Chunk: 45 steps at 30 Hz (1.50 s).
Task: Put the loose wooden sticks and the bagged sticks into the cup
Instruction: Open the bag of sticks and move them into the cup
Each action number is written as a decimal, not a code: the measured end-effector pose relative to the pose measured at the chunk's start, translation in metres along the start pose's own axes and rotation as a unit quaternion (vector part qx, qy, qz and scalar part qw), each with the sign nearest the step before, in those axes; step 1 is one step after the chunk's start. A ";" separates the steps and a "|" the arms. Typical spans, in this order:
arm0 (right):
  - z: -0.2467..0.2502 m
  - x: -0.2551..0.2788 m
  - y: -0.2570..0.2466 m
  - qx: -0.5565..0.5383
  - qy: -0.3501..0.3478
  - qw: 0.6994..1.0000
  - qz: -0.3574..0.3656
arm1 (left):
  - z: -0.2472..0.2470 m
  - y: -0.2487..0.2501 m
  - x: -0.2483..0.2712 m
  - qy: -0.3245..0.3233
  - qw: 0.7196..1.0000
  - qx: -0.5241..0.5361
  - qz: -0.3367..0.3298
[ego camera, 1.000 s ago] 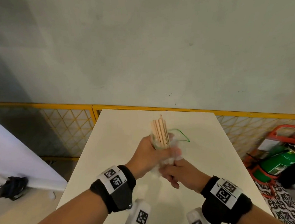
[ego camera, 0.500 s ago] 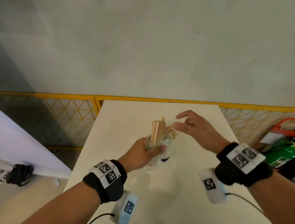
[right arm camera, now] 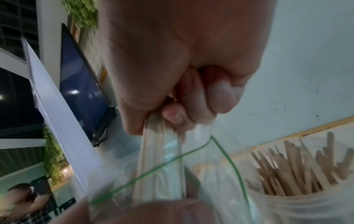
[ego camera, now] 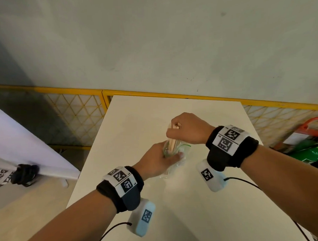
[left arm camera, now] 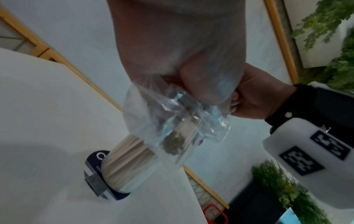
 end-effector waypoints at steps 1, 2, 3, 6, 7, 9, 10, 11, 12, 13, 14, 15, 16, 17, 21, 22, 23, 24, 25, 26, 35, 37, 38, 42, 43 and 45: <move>0.000 -0.002 0.001 -0.006 -0.009 1.000 0.002 | -0.002 -0.002 -0.001 0.006 1.000 -0.005 0.007; -0.001 -0.003 0.002 -0.012 -0.013 1.000 0.005 | -0.002 -0.002 -0.003 0.015 1.000 -0.003 0.012; -0.001 -0.005 0.002 -0.016 -0.009 1.000 0.011 | -0.002 -0.002 -0.005 0.023 1.000 0.003 0.018; 0.004 -0.013 0.002 -0.017 0.024 0.999 0.024 | 0.002 0.000 -0.012 0.025 0.999 0.038 0.019; 0.007 -0.017 0.002 -0.013 0.036 0.999 0.029 | 0.005 0.001 -0.015 0.022 0.999 0.046 0.015; 0.017 -0.024 0.003 -0.010 0.057 0.998 0.029 | 0.012 -0.001 -0.020 0.028 0.998 0.054 0.010; 0.025 -0.027 0.004 -0.013 0.067 0.997 0.026 | 0.015 -0.004 -0.022 0.035 0.998 0.057 0.011; 0.034 -0.031 0.005 -0.016 0.076 0.997 0.025 | 0.018 -0.008 -0.023 0.039 0.998 0.056 0.015; 0.044 -0.035 0.006 -0.015 0.088 0.996 0.027 | 0.020 -0.012 -0.024 0.037 0.998 0.050 0.016; 0.056 -0.038 0.008 -0.010 0.106 0.994 0.030 | 0.021 -0.017 -0.024 0.035 0.998 0.040 0.019; 0.067 -0.042 0.009 -0.009 0.128 0.991 0.032 | 0.022 -0.021 -0.024 0.036 0.999 0.030 0.023; 0.078 -0.045 0.011 -0.015 0.151 0.988 0.033 | 0.023 -0.026 -0.024 0.038 0.999 0.024 0.028; 0.088 -0.048 0.014 -0.027 0.173 0.984 0.033 | 0.024 -0.030 -0.024 0.039 0.998 0.023 0.033; 0.097 -0.049 0.017 -0.039 0.193 0.980 0.035 | 0.025 -0.033 -0.025 0.040 0.998 0.024 0.037; 0.115 -0.054 0.039 -0.027 0.233 0.972 0.027 | 0.030 -0.043 -0.027 0.035 0.997 0.035 0.067; 0.113 -0.056 0.045 -0.009 0.222 0.975 0.020 | 0.032 -0.045 -0.028 0.037 0.996 0.037 0.073; 0.108 -0.058 0.050 0.009 0.203 0.979 0.013 | 0.033 -0.047 -0.027 0.040 0.995 0.038 0.077; 0.100 -0.059 0.056 0.027 0.179 0.983 0.006 | 0.034 -0.049 -0.026 0.045 0.995 0.039 0.081; 0.091 -0.061 0.060 0.047 0.155 0.987 -0.001 | 0.034 -0.050 -0.024 0.051 0.994 0.042 0.087; 0.080 -0.063 0.065 0.064 0.133 0.989 -0.006 | 0.033 -0.050 -0.022 0.054 0.993 0.050 0.092; 0.015 -0.069 0.082 0.160 0.042 0.986 0.013 | 0.030 -0.053 -0.016 0.033 0.991 0.055 0.115; 0.001 -0.065 0.086 0.179 0.045 0.983 0.018 | 0.030 -0.051 -0.017 0.035 0.991 0.057 0.113; -0.004 -0.063 0.088 0.192 0.052 0.980 0.022 | 0.030 -0.051 -0.018 0.043 0.991 0.057 0.113; -0.014 -0.061 0.085 0.249 0.041 0.966 0.052 | 0.029 -0.052 -0.028 0.062 0.987 0.074 0.128; -0.013 -0.062 0.083 0.249 0.029 0.966 0.059 | 0.030 -0.048 -0.029 0.055 0.988 0.077 0.124; -0.006 -0.065 0.082 0.209 0.037 0.976 0.051 | 0.029 -0.040 -0.031 0.026 0.990 0.073 0.120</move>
Point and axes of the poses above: each hand's wrist, its own x-axis away from the middle knuckle, its own z-axis out of the back of the hand, y = z × x, the point moved 1 cm from there along -x, towards the middle knuckle
